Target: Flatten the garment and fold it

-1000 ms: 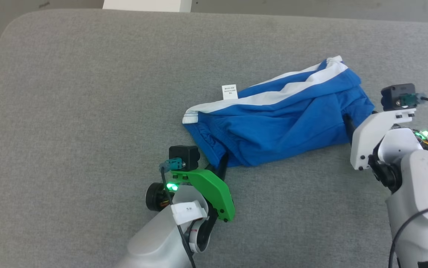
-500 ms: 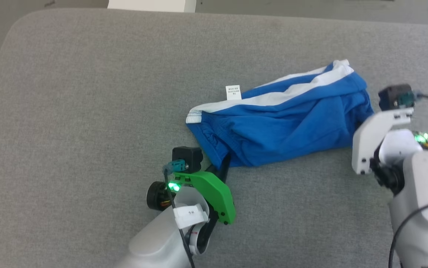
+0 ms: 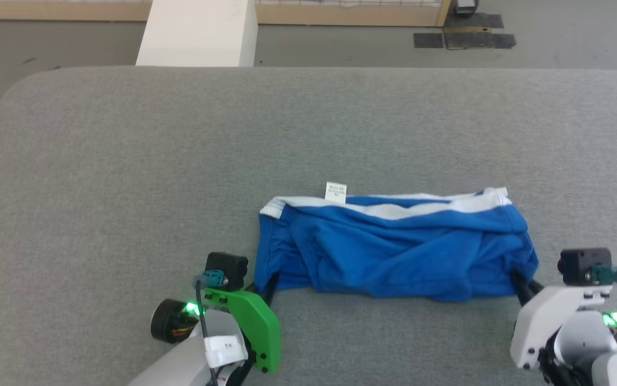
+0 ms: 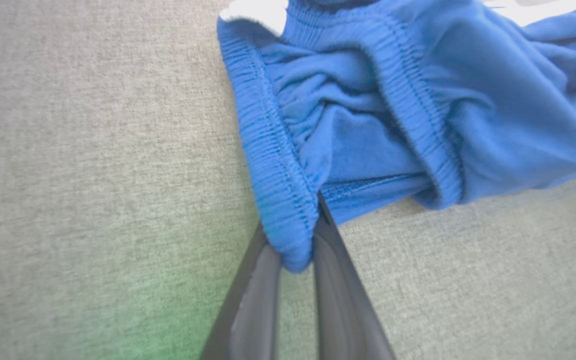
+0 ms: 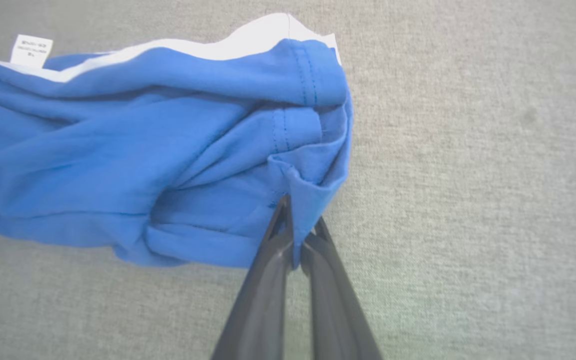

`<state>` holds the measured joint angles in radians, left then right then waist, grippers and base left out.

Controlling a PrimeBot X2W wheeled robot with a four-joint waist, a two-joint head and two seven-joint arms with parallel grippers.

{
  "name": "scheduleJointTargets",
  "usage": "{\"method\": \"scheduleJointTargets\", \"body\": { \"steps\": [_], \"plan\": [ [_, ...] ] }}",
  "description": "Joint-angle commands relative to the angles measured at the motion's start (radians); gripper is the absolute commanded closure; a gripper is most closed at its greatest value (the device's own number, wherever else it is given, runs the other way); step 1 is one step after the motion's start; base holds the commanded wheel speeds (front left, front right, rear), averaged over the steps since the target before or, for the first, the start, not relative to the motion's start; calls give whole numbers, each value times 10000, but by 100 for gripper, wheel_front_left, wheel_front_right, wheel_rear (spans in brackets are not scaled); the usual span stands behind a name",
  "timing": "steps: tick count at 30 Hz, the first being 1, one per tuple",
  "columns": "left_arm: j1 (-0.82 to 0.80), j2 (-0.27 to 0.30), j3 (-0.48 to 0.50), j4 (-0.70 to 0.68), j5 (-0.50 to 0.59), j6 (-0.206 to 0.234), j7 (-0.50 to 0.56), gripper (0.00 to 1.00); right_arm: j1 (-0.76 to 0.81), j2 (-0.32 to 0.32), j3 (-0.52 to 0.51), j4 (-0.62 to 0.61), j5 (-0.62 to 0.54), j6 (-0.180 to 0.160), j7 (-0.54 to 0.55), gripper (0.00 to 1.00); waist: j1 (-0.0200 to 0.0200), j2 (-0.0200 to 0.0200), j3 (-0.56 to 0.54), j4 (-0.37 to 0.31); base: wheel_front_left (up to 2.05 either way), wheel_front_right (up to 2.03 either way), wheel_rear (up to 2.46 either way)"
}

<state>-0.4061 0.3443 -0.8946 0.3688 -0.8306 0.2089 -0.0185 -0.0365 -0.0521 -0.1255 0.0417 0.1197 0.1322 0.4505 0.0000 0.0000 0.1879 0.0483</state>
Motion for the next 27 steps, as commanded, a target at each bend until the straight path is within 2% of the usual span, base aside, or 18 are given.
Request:
{"method": "scheduleJointTargets", "body": {
  "steps": [1, 5, 6, 7, 8, 13, 19, 24, 27],
  "plan": [
    [200, 176, -43, -166, 37, 98, 130, 100, 217, 7, -10, -58, 59, -15, -70, 100, 0, 0, -156, -206, 0, 0, 0],
    [490, 325, -81, -629, -119, 265, 424, 98, 479, 14, 182, 156, 471, -15, -212, 100, 0, 0, -108, -289, 0, 0, 0],
    [566, 313, -67, -723, -188, 316, 474, 64, 498, 15, 218, 233, 545, -15, -240, 84, 0, 0, -106, -298, 0, 0, 0],
    [626, 294, -56, -800, -240, 350, 493, 6, 525, 15, 268, 283, 600, -15, -237, 24, 0, 0, -109, -301, 0, 0, 0],
    [694, 280, -58, -887, -274, 399, 508, 0, 563, 15, 306, 326, 695, -15, -219, 0, 0, 0, -115, -302, 0, 0, 0],
    [978, 256, -7, -1389, -315, 614, 310, 0, 779, 16, 121, -9, 860, -15, -271, 0, 0, 0, -214, -262, 0, 0, 0],
    [1467, 516, 496, -2499, -208, 783, -940, 0, 1045, 17, -288, -1130, 1157, -15, -648, 0, 0, 0, -454, -196, 0, 0, 0],
    [1639, 804, 1042, -3046, 275, 757, -2144, 0, 931, 17, -581, -1417, 1225, -15, -1074, 0, 0, 0, -532, -82, 0, 0, 0],
    [1645, 764, 1681, -3145, 711, 607, -2397, 0, 684, 18, -675, -1211, 1266, -15, -1143, 0, 0, 0, -517, -17, 0, 0, 0]
  ]
}}
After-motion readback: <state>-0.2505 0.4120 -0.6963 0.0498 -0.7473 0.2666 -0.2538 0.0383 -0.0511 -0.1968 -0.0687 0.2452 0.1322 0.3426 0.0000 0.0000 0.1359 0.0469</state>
